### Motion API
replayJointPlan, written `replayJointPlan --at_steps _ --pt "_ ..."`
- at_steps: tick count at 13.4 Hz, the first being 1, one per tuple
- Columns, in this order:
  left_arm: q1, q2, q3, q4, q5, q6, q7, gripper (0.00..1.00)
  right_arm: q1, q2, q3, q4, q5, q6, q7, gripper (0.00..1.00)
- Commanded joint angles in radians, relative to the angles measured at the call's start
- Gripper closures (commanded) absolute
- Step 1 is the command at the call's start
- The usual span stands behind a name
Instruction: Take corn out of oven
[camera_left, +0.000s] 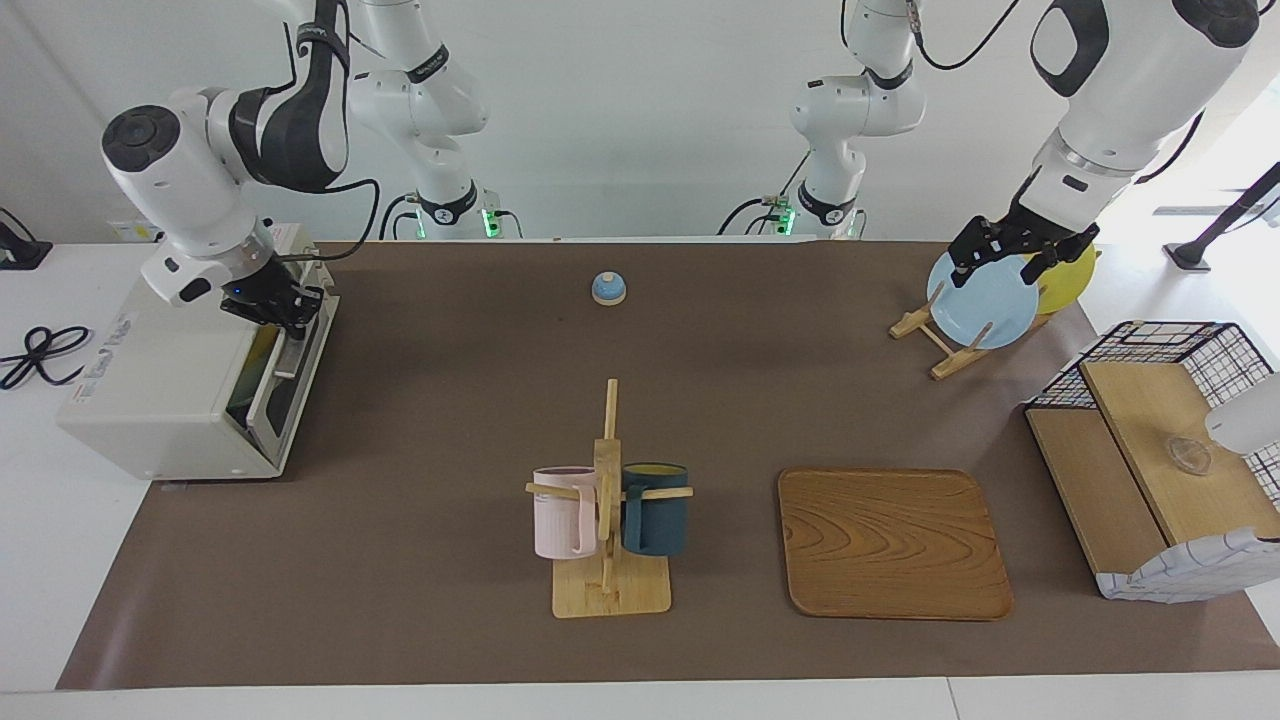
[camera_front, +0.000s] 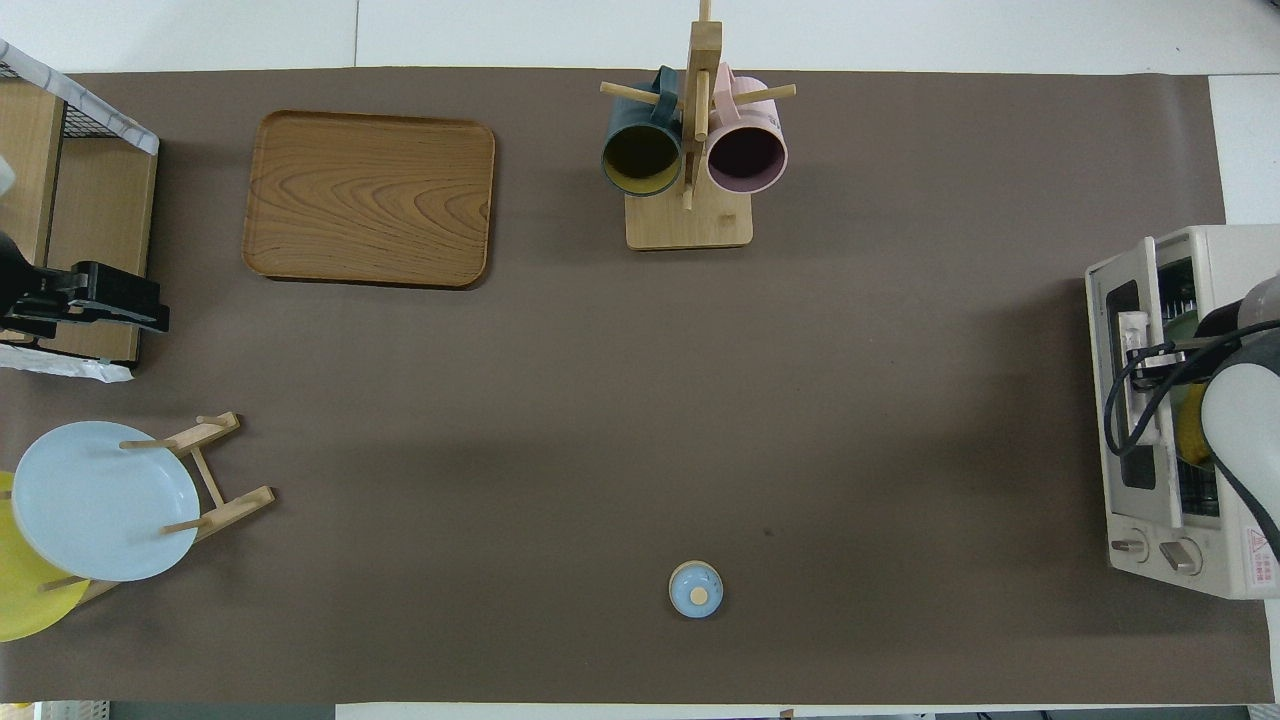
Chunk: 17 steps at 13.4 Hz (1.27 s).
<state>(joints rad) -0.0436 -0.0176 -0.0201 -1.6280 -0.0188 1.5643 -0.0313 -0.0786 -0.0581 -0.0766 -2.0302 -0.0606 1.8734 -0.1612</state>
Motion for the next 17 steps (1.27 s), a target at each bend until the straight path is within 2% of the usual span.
replayJointPlan --at_steps 1,7,9,11,12,17 --pt "0.005 -0.008 -0.004 -0.013 0.02 0.003 -0.001 0.0 0.023 0.017 0.003 -0.03 0.016 0.064 0.008 1.0" --pt "0.007 -0.008 -0.004 -0.015 0.02 0.013 -0.004 0.0 0.037 0.09 0.006 -0.033 0.018 0.15 0.009 1.0" --pt "0.007 -0.008 -0.004 -0.015 0.02 0.013 -0.004 0.0 0.08 0.121 0.015 -0.059 0.018 0.226 0.025 1.0" --pt "0.007 -0.008 -0.006 -0.015 0.019 0.013 -0.004 0.0 0.101 0.12 0.017 -0.103 0.018 0.294 0.064 1.0" --pt "0.007 -0.008 -0.006 -0.015 0.019 0.013 -0.004 0.0 0.127 0.118 0.015 -0.113 0.018 0.306 0.078 1.0" --pt "0.007 -0.008 -0.004 -0.013 0.02 0.016 -0.004 0.0 0.132 0.126 0.017 -0.151 0.018 0.358 0.092 1.0"
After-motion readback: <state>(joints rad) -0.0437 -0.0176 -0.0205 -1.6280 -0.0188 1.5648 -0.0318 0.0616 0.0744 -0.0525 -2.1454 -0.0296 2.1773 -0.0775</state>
